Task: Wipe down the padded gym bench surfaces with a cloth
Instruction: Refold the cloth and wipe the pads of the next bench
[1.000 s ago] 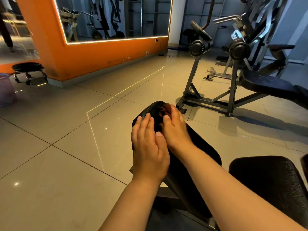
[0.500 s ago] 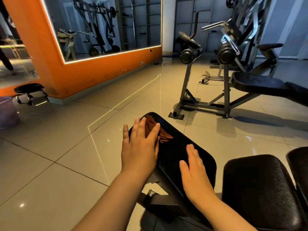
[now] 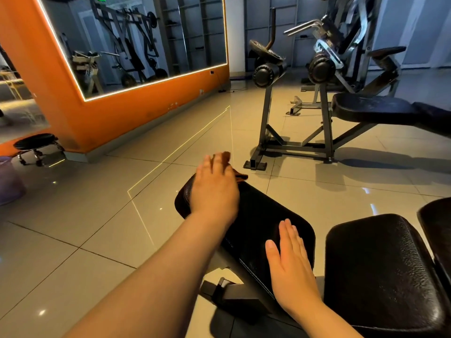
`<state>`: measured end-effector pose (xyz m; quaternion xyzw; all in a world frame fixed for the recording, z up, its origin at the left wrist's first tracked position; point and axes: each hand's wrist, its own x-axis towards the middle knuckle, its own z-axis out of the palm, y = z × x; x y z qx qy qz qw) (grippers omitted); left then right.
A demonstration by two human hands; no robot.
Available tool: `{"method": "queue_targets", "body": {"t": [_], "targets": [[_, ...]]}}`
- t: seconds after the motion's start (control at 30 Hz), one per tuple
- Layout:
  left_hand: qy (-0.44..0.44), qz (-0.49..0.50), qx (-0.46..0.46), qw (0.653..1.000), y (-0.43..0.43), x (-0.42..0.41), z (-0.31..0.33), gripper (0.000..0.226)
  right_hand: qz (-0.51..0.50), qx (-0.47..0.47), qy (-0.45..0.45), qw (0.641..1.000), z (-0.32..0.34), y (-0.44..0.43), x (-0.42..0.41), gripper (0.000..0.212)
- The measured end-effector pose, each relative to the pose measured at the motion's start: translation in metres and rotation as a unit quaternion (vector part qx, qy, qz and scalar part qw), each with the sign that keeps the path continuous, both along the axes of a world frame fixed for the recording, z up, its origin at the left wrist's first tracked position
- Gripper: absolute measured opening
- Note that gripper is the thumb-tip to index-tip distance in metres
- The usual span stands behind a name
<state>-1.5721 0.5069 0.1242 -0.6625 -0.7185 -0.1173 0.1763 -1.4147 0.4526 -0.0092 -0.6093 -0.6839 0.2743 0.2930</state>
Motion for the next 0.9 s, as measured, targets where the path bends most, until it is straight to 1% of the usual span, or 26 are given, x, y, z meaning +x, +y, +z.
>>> {"method": "queue_targets", "body": {"t": [0.1,0.13,0.17,0.23,0.3,0.33,0.37,0.43,0.5,0.57,0.6,0.67,0.7,0.73,0.77,0.8,0.83,0.9], "targets": [[0.046,-0.121,-0.067,0.989,-0.019,0.033,-0.028,0.054,0.0,0.001,0.013,1.0,0.0,0.0,0.002,0.073],[0.057,-0.147,-0.082,0.984,-0.025,0.034,-0.031,0.053,-0.001,0.002,0.014,1.0,0.0,0.0,0.003,0.071],[0.062,-0.152,-0.081,0.983,-0.025,0.028,-0.03,0.055,0.0,0.002,0.016,1.0,0.0,-0.001,0.002,0.069],[0.055,-0.105,-0.036,0.992,-0.016,0.011,-0.016,0.061,0.002,0.002,0.025,1.0,0.001,-0.001,0.002,0.065],[0.009,-0.021,0.005,1.0,-0.009,-0.001,-0.003,0.06,-0.002,0.004,0.035,0.999,0.0,0.001,0.003,0.064],[-0.019,-0.003,0.015,1.0,-0.009,0.0,-0.002,0.059,-0.005,0.005,0.044,0.999,0.0,0.002,0.003,0.063],[-0.037,-0.014,0.015,0.999,-0.014,0.008,-0.004,0.058,-0.008,0.004,0.059,0.998,-0.001,0.003,0.004,0.062],[-0.022,-0.09,-0.027,0.995,-0.031,0.031,-0.025,0.059,-0.018,0.002,0.112,0.994,-0.001,0.002,0.006,0.057],[0.006,-0.176,-0.083,0.981,-0.059,0.047,-0.052,0.058,-0.036,0.004,0.158,0.987,-0.002,0.0,0.009,0.055],[0.035,-0.214,-0.116,0.969,-0.079,0.042,-0.062,0.059,-0.044,0.005,0.169,0.985,-0.003,-0.002,0.01,0.058],[0.051,-0.208,-0.101,0.972,-0.079,0.033,-0.058,0.056,-0.043,0.002,0.167,0.985,-0.002,-0.003,0.009,0.059],[0.074,-0.135,-0.026,0.988,-0.069,0.013,-0.045,0.05,-0.039,0.001,0.15,0.988,-0.002,-0.003,0.009,0.058],[0.062,-0.077,-0.01,0.995,-0.06,0.005,-0.036,0.051,-0.04,0.005,0.141,0.989,-0.003,-0.003,0.008,0.057],[0.027,-0.021,-0.002,0.999,-0.051,0.002,-0.026,0.055,-0.042,0.008,0.135,0.99,-0.002,-0.003,0.008,0.056],[0.014,0.013,0.002,1.0,-0.042,0.007,-0.023,0.059,-0.045,0.011,0.133,0.99,-0.002,-0.003,0.008,0.056],[0.015,0.02,-0.007,1.0,-0.038,0.018,-0.023,0.061,-0.047,0.013,0.133,0.99,-0.002,-0.003,0.008,0.056],[0.017,-0.003,-0.029,0.999,-0.037,0.033,-0.03,0.061,-0.048,0.015,0.133,0.99,-0.003,-0.003,0.008,0.056],[0.041,-0.111,-0.081,0.99,-0.045,0.059,-0.056,0.06,-0.046,0.025,0.127,0.991,-0.004,-0.004,0.01,0.056]]}}
